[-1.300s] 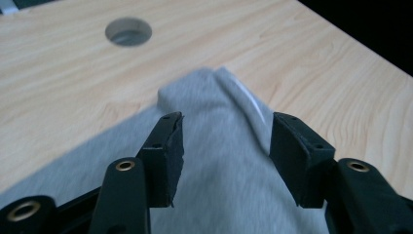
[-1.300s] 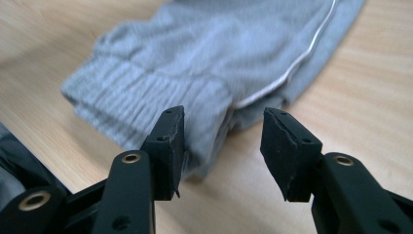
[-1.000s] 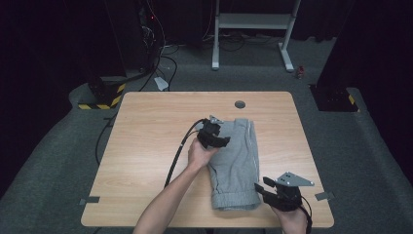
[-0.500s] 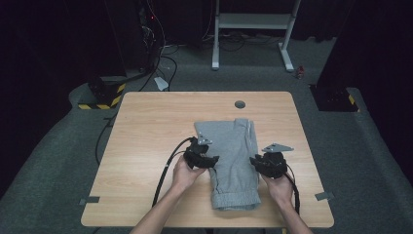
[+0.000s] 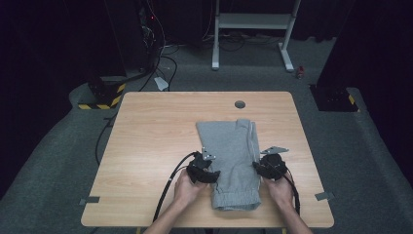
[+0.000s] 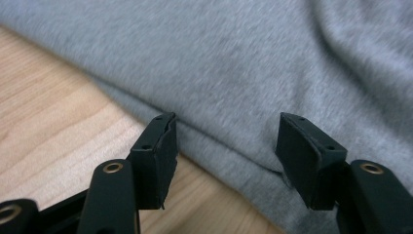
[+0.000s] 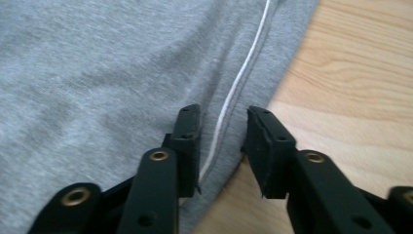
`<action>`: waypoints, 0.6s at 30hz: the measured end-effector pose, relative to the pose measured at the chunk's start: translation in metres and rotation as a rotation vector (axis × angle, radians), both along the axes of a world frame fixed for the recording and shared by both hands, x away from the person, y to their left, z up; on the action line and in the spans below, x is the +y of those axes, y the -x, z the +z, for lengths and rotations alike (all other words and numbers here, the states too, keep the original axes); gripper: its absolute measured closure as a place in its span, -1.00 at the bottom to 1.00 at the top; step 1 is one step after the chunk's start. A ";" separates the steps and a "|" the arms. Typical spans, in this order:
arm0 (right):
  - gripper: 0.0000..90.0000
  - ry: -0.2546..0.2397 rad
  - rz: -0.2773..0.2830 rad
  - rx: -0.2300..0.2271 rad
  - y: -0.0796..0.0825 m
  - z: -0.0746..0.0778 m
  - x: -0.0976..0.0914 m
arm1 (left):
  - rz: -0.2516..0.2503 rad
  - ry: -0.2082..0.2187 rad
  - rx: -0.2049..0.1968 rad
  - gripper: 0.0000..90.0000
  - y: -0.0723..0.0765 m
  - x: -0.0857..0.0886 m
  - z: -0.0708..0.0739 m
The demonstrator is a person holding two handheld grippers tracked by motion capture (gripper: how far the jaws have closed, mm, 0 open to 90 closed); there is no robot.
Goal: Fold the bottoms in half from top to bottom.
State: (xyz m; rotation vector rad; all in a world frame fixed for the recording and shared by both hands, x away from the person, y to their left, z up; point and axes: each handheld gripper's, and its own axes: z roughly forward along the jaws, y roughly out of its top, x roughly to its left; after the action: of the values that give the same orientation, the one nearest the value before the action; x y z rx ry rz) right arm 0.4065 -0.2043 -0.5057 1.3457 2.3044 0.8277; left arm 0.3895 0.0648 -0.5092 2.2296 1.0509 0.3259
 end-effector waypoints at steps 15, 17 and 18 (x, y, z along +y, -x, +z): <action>0.35 -0.029 0.057 0.023 -0.004 -0.002 0.021 | 0.086 -0.041 -0.004 -0.10 -0.007 0.038 0.001; 0.36 -0.035 0.079 0.022 -0.006 -0.002 0.031 | 0.107 -0.038 0.000 -0.10 -0.007 0.050 0.001; 0.36 -0.035 0.079 0.022 -0.006 -0.002 0.031 | 0.107 -0.038 0.000 -0.10 -0.007 0.050 0.001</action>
State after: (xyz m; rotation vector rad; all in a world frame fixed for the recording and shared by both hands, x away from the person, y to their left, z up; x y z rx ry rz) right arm 0.4127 -0.1732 -0.5079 1.2912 2.3844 0.8853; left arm 0.3966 0.1149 -0.5084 2.2115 1.1755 0.3954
